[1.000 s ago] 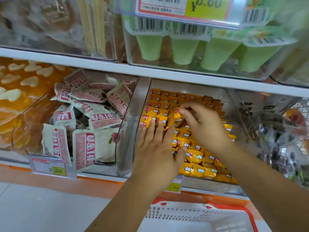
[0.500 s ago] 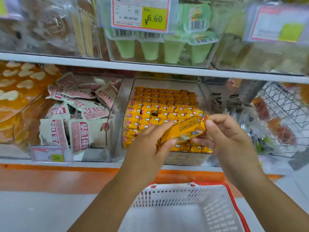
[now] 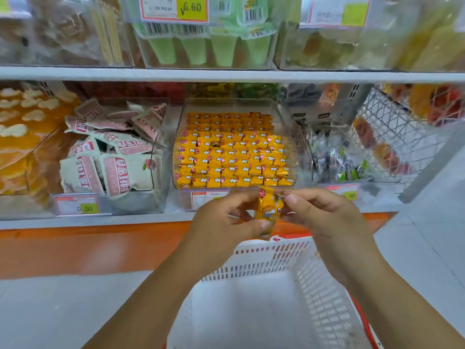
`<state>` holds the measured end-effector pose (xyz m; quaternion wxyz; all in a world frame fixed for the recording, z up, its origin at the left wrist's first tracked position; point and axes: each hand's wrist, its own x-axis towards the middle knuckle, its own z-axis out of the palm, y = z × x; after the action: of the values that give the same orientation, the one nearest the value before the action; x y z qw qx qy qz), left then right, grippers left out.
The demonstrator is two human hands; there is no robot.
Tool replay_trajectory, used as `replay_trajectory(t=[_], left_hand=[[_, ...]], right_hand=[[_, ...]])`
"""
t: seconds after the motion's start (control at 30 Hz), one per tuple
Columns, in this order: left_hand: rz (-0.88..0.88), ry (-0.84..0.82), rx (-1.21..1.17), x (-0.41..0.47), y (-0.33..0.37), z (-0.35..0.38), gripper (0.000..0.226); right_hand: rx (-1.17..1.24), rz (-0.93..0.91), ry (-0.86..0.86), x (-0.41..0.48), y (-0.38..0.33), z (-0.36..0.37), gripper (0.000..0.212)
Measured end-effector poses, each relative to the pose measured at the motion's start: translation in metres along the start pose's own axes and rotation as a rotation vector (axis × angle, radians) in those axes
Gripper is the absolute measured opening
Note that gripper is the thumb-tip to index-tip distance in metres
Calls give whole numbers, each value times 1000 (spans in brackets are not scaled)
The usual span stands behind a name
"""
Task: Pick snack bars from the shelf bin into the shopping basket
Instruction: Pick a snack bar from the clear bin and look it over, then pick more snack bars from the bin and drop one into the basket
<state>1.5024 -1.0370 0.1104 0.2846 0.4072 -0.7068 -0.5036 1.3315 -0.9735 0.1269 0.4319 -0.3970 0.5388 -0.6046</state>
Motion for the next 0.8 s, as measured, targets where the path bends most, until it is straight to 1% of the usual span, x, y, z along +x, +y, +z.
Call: replay_trajectory(t=[0.07,0.17,0.2,0.3,0.4,0.5,0.53,0.63,0.67,0.7,0.8], left_hand=[[-11,-5,-41,1,-3,-3,33],[-12,2,-45,4,-6,-6,33],[-17,0,-49,5,-6,-7,35],[-32,3,-50,11,-9,-8,39],[-41,1,-62,14,-10,-8,37],[-50,-6,-45,14,-10,-9,34],[-54,-6,-40,14,-10,-10,33],[-56,-6,-16,14,-11,-10,31],[-53,-12,-9,14,-12,-10,31],[-52,-21,-6,12,-13,-9,31],[-50,-40,5,7,-23,-4,28]], right_hand=[[39,28,-42,-1,3,1,24],[62,31,-56,2,7,3,16],[60,22,-65,4,8,3,17],[61,-6,-106,9,11,2,27],[51,-3,-105,14,16,-1,28],[45,-8,-107,17,19,0,40],[44,-4,-99,18,21,0,39],[37,19,-82,18,23,2,15],[18,19,-79,18,24,2,12],[0,26,-87,17,24,3,16],[-38,91,-188,16,38,4,41]])
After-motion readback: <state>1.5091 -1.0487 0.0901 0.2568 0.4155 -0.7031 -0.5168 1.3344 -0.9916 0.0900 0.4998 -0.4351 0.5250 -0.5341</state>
